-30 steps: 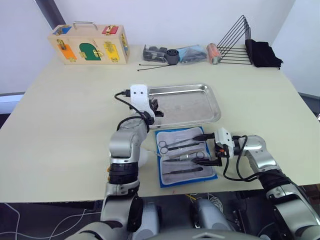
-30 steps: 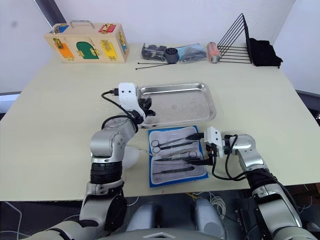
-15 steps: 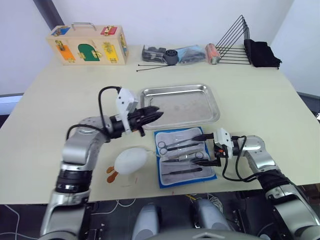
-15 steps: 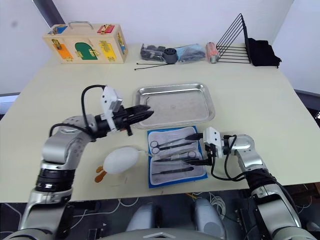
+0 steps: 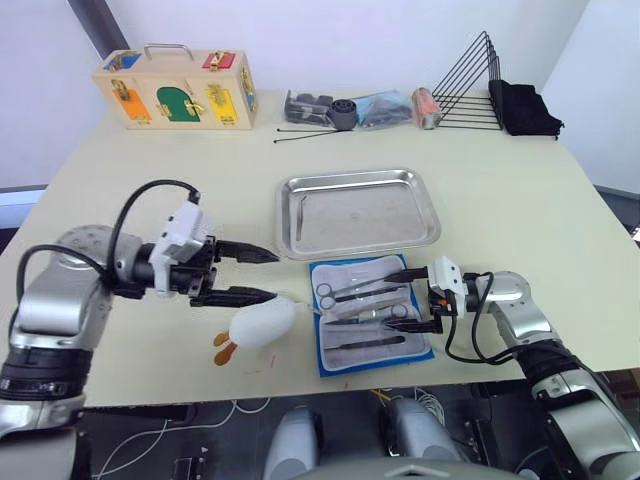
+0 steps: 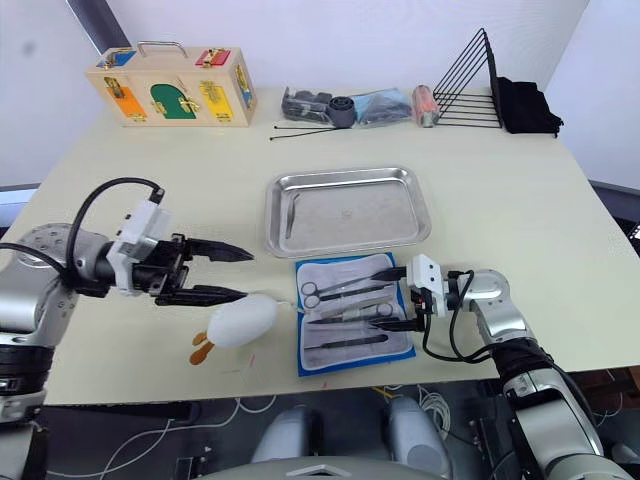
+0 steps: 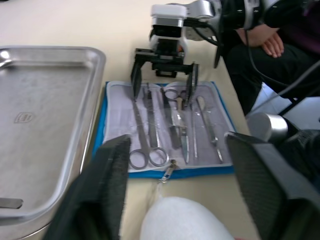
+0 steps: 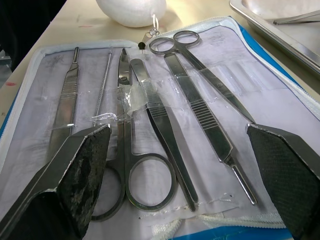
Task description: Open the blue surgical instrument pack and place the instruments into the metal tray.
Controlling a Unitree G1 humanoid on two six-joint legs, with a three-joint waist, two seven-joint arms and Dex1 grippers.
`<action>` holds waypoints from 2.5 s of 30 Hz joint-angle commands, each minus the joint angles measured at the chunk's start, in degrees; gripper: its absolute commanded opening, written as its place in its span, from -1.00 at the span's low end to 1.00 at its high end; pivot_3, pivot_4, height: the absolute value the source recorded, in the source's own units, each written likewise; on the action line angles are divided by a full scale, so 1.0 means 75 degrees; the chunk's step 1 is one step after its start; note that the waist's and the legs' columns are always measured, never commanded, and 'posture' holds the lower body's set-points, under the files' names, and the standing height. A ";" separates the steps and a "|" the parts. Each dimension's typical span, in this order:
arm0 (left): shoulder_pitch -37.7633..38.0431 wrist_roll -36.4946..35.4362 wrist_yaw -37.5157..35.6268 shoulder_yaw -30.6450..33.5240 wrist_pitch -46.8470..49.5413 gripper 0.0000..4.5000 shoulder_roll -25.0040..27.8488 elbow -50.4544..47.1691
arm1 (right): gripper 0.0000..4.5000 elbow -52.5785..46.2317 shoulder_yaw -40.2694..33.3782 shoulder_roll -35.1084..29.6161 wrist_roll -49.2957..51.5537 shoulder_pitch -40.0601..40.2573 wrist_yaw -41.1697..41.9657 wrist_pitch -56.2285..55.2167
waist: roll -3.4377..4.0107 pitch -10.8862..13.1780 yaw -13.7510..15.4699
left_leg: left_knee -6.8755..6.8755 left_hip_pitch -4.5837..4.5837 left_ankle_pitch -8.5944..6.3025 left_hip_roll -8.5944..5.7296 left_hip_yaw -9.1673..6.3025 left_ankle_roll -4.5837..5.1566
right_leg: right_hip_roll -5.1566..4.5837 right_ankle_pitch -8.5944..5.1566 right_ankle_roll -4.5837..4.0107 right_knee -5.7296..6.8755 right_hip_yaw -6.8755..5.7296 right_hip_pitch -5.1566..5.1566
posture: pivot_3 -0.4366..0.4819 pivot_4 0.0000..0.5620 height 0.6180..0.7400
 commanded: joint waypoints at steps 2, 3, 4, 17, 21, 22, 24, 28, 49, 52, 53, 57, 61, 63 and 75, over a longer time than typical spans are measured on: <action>0.0103 -0.0670 -0.0460 -0.0145 -0.0692 0.99 0.0889 -0.0048 | 1.00 0.0413 0.0475 -0.0146 -0.0547 0.0509 -0.0006 0.0335 | 0.0009 0.0013 0.0017 | -0.0008 0.0000 0.0000 0.0002 -0.0002 0.0000 | -0.0002 0.0000 0.0000 -0.0003 -0.0005 -0.0001 | -0.05 -0.47 1.00; 0.0121 -0.0787 -0.0460 -0.0243 -0.0809 0.99 0.1033 -0.0038 | 1.00 0.0386 0.0475 -0.0154 -0.0543 0.0526 -0.0006 0.0347 | 0.0009 0.0014 0.0019 | -0.0008 -0.0001 0.0000 0.0002 -0.0003 0.0000 | -0.0003 -0.0001 -0.0001 -0.0006 -0.0006 -0.0001 | -0.05 -0.47 1.00; 0.0123 -0.0892 -0.0460 -0.0312 -0.0875 0.99 0.1133 -0.0029 | 1.00 0.0361 0.0474 -0.0160 -0.0541 0.0541 -0.0010 0.0359 | 0.0011 0.0016 0.0020 | -0.0009 -0.0001 0.0000 0.0002 -0.0001 0.0000 | -0.0003 -0.0001 -0.0002 -0.0006 -0.0005 -0.0001 | -0.05 -0.47 1.00; -0.0618 -0.0091 -0.0392 -0.1347 -0.1150 0.99 0.0899 0.0285 | 1.00 0.0250 0.0447 -0.0184 -0.0526 0.0592 -0.0088 0.0444 | 0.0016 0.0022 0.0073 | -0.0012 -0.0004 0.0000 0.0003 0.0023 0.0001 | 0.0007 -0.0005 -0.0007 -0.0014 -0.0008 -0.0001 | -0.05 -0.47 1.00; -0.0820 0.0587 0.0157 -0.1631 -0.1218 0.99 0.0376 0.0287 | 1.00 0.0270 0.0439 -0.0177 -0.0527 0.0578 -0.0114 0.0432 | 0.0014 0.0021 0.0085 | -0.0011 -0.0004 0.0000 0.0002 0.0025 0.0001 | 0.0009 -0.0003 -0.0002 -0.0014 -0.0008 0.0000 | -0.05 -0.47 1.00; -0.0877 0.0749 0.0334 -0.1699 -0.1176 0.99 0.0189 0.0289 | 1.00 0.0276 0.0438 -0.0175 -0.0528 0.0576 -0.0125 0.0424 | 0.0010 0.0018 0.0081 | -0.0010 -0.0004 0.0000 0.0002 0.0026 0.0001 | 0.0009 -0.0001 0.0000 -0.0014 -0.0009 0.0000 | -0.05 -0.47 1.00; -0.1042 0.1047 0.0761 -0.1822 -0.1031 0.99 -0.0220 0.0353 | 1.00 0.0311 0.0434 -0.0166 -0.0532 0.0550 -0.0145 0.0413 | 0.0004 0.0015 0.0085 | -0.0010 -0.0004 0.0000 0.0003 0.0025 0.0002 | 0.0011 0.0002 0.0005 -0.0014 -0.0008 0.0000 | -0.05 -0.47 1.00; -0.1329 0.1908 0.1720 -0.2133 -0.0960 0.99 -0.0965 0.0511 | 1.00 0.0368 0.0438 -0.0119 -0.0534 0.0515 -0.0172 0.0404 | -0.0021 -0.0001 0.0100 | -0.0005 -0.0003 0.0001 0.0002 0.0023 0.0002 | 0.0012 0.0007 0.0013 -0.0012 -0.0009 0.0003 | -0.05 -0.47 1.00; -0.1554 0.3434 0.2847 -0.3003 -0.1042 -0.01 -0.2995 0.1553 | 1.00 0.0435 0.0424 -0.0080 -0.0550 0.0483 -0.0220 0.0340 | -0.0027 -0.0007 0.0084 | -0.0001 -0.0001 0.0001 0.0002 0.0016 0.0002 | 0.0013 0.0012 0.0017 -0.0001 -0.0007 0.0005 | -0.05 -0.47 1.00; -0.1558 0.3621 0.2979 -0.3017 -0.1049 -0.01 -0.3063 0.1685 | 1.00 0.0429 0.0427 -0.0079 -0.0562 0.0491 -0.0242 0.0342 | -0.0027 -0.0007 0.0084 | -0.0001 -0.0001 0.0001 0.0002 0.0015 0.0002 | 0.0013 0.0012 0.0017 -0.0001 -0.0007 0.0005 | -0.05 -0.47 1.00; -0.1557 0.3662 0.2996 -0.3029 -0.1025 -0.01 -0.3077 0.1704 | 1.00 0.0427 0.0428 -0.0078 -0.0566 0.0493 -0.0249 0.0342 | -0.0027 -0.0007 0.0084 | -0.0001 -0.0001 0.0001 0.0002 0.0014 0.0002 | 0.0013 0.0012 0.0017 -0.0001 -0.0009 0.0005 | -0.05 -0.47 1.00; -0.1469 0.3720 0.2981 -0.3128 -0.0826 -0.01 -0.3133 0.1586 | 1.00 0.0393 0.0439 -0.0069 -0.0571 0.0519 -0.0277 0.0355 | -0.0028 -0.0008 0.0085 | -0.0001 0.0000 0.0001 0.0002 0.0012 0.0002 | 0.0012 0.0012 0.0017 0.0000 -0.0008 0.0005 | -0.05 -0.47 1.00; -0.1482 0.3831 0.3059 -0.3178 -0.0620 -0.01 -0.3194 0.1576 | 1.00 0.0381 0.0447 -0.0060 -0.0573 0.0519 -0.0291 0.0361 | -0.0027 -0.0009 0.0085 | -0.0001 0.0003 0.0001 0.0002 0.0012 0.0002 | 0.0012 0.0012 0.0017 0.0003 -0.0008 0.0007 | -0.05 -0.47 1.00; -0.1493 0.3863 0.3084 -0.3168 -0.0538 -0.01 -0.3206 0.1599 | 1.00 0.0371 0.0448 -0.0058 -0.0572 0.0523 -0.0299 0.0365 | -0.0027 -0.0009 0.0085 | -0.0001 0.0004 0.0001 0.0002 0.0011 0.0002 | 0.0012 0.0012 0.0017 0.0003 -0.0008 0.0007 | -0.05 -0.47 1.00; -0.1416 0.3602 0.2682 -0.3212 0.0015 -0.97 -0.3093 0.1047 | 1.00 0.0396 0.0460 -0.0032 -0.0560 0.0517 -0.0291 0.0381 | -0.0024 -0.0011 0.0080 | -0.0001 0.0012 0.0001 0.0001 0.0009 0.0002 | 0.0012 0.0011 0.0017 0.0003 -0.0010 0.0019 | -0.05 -0.47 1.00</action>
